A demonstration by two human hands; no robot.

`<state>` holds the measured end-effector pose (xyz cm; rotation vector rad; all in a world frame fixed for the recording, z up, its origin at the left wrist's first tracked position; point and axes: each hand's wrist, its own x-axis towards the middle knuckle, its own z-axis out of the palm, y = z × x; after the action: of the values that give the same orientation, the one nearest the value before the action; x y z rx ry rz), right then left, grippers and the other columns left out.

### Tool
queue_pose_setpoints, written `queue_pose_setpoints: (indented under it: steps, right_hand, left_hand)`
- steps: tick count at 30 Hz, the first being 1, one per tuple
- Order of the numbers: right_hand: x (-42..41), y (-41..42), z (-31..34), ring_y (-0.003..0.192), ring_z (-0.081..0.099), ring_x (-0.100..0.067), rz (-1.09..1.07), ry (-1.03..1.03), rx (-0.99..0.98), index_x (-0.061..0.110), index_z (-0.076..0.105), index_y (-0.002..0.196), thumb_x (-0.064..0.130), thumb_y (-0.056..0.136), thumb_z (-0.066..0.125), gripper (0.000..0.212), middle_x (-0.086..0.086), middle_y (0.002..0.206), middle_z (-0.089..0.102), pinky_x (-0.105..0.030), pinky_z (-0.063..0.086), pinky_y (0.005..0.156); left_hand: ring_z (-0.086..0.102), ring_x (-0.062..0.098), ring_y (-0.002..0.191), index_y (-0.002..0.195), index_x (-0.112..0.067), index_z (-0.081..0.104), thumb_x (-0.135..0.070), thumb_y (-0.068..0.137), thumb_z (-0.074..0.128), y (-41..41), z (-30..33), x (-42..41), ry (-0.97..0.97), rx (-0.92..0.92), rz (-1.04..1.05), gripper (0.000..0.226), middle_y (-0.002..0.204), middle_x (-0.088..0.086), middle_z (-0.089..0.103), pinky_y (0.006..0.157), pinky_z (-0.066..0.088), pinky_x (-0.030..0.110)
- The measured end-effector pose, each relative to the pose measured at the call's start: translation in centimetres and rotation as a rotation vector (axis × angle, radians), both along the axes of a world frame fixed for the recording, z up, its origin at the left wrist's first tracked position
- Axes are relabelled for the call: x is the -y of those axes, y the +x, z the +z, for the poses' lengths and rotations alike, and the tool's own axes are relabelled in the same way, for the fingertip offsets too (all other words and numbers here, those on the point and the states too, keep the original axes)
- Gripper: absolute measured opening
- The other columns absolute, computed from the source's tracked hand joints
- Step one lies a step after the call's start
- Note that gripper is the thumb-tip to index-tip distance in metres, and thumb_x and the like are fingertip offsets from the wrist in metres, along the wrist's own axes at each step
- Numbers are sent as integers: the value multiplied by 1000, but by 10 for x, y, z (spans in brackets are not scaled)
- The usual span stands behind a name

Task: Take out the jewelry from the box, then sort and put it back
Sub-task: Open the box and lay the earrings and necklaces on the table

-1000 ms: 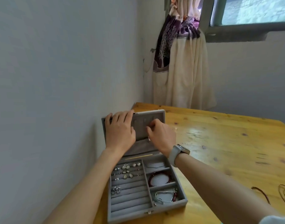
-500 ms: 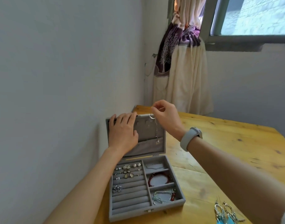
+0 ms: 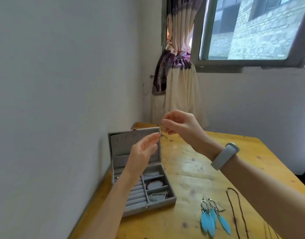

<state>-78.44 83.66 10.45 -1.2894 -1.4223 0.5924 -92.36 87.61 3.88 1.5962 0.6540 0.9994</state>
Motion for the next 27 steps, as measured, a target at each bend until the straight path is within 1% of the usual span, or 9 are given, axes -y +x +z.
queue_pose_setpoints:
  steps: [2,4,8,10,12,15,18,23,27]
  right_hand:
    - [32,1,-9,63,55,-10,-9,-32,-4,17,63,75,11,84,61,11,0,66,59,-21,47,61]
    - [66,3,-23,60,51,-7,-47,-52,1,17,63,73,9,82,62,12,0,66,58,-17,43,57]
    - [127,9,-65,60,45,-9,-103,-131,-66,15,62,71,8,81,63,12,-2,65,54,-22,37,56]
    - [155,13,-87,61,46,-11,-104,-199,-107,12,62,72,7,81,63,10,-1,64,54,-23,38,57]
    - [179,15,-108,62,51,-10,-95,-266,-178,9,62,74,5,81,61,9,-2,66,58,-21,41,58]
    - [207,18,-135,64,58,-12,-99,-344,-295,2,60,79,3,84,58,5,-5,69,63,-20,48,63]
    - [225,23,-157,64,58,-15,-117,-400,-335,4,60,79,4,84,58,6,-8,68,59,-23,49,67]
    - [240,33,-176,55,49,-14,-80,-506,-283,7,61,79,10,85,58,7,-6,64,50,-21,42,54]
    - [243,41,-184,53,39,-12,-129,-486,-265,4,64,86,6,87,55,9,-4,63,46,-20,32,48]
  left_hand:
    - [58,5,108,113,-23,58,-15,90,50,1,-10,32,-88,26,-102,25,115,-7,64,91,45,17]
    - [62,11,104,112,-21,58,-18,90,49,3,-21,64,-177,42,-170,24,111,-2,67,92,46,23]
    - [67,19,82,108,-11,61,-14,87,53,2,-54,127,-302,50,-212,23,88,4,71,78,53,24]
    - [65,18,70,100,-11,65,-13,85,57,2,-71,154,-332,11,-179,17,73,3,69,75,54,27]
    - [61,15,61,90,-8,68,-11,85,60,2,-85,171,-340,-50,-149,10,64,2,65,68,53,26]
    - [57,13,56,83,-6,68,-9,86,59,-3,-101,185,-339,-138,-148,10,61,4,61,61,50,23]
    - [54,10,55,83,-4,68,-10,86,59,-10,-110,188,-323,-207,-132,11,61,4,58,57,47,18]
    - [51,14,60,83,-7,66,-17,84,61,-19,-118,180,-320,-294,-131,11,62,3,56,59,46,18]
    - [51,12,59,83,-9,65,-20,84,61,-27,-122,170,-317,-368,-119,12,61,1,56,66,47,23]
